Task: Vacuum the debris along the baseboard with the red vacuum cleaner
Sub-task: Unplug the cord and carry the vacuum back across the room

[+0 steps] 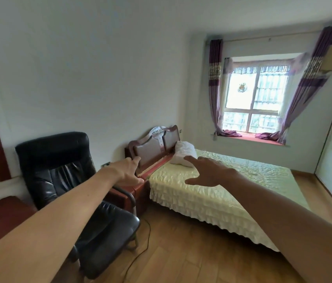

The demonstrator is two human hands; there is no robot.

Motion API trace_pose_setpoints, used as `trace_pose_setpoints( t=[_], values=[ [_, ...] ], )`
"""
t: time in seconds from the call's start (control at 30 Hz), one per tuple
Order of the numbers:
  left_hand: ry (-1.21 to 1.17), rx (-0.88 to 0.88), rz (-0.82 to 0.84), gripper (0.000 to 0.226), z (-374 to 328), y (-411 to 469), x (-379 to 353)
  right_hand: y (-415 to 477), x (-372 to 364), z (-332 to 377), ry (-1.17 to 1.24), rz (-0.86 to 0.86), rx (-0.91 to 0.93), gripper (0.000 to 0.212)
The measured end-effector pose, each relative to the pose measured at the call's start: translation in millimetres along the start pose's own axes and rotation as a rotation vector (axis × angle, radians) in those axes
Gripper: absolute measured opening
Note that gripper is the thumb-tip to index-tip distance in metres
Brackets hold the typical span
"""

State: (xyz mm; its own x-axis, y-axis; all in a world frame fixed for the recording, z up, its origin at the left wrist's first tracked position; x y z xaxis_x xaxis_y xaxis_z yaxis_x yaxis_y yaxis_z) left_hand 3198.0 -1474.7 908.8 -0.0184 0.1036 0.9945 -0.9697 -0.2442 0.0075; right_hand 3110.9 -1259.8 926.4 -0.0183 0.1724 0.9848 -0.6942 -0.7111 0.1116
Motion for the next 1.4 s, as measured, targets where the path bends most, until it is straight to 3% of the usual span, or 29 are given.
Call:
trace_pose_setpoints(
  t=[0.5,0.9,1.4],
  values=[
    [-0.028,-0.012,0.057,0.095,-29.1,165.9,-37.6,110.7,-24.0,-129.0,0.044,-0.022,-0.077,0.09],
    [-0.005,-0.023,0.031,0.1,15.2,417.7,-53.6,356.0,-53.2,-220.1,0.053,0.026,-0.032,0.087],
    [0.047,0.073,0.025,0.094,64.4,606.3,-75.6,589.1,-99.4,-309.6,0.184,0.064,0.051,0.089]
  ],
)
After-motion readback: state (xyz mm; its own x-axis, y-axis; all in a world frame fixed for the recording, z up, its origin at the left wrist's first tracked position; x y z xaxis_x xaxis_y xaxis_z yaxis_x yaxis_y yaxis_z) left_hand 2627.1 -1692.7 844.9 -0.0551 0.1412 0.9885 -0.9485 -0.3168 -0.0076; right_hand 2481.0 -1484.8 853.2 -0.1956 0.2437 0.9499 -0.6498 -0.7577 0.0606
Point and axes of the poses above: each hand's wrist, its own y-axis towards the middle knuckle, its own x-axis out of the back of the hand, z = x × y, the point moved 9 cm from there along y, towards the middle knuckle, and after that the axes turned 10 degrees about y, right-handed, at the moved point
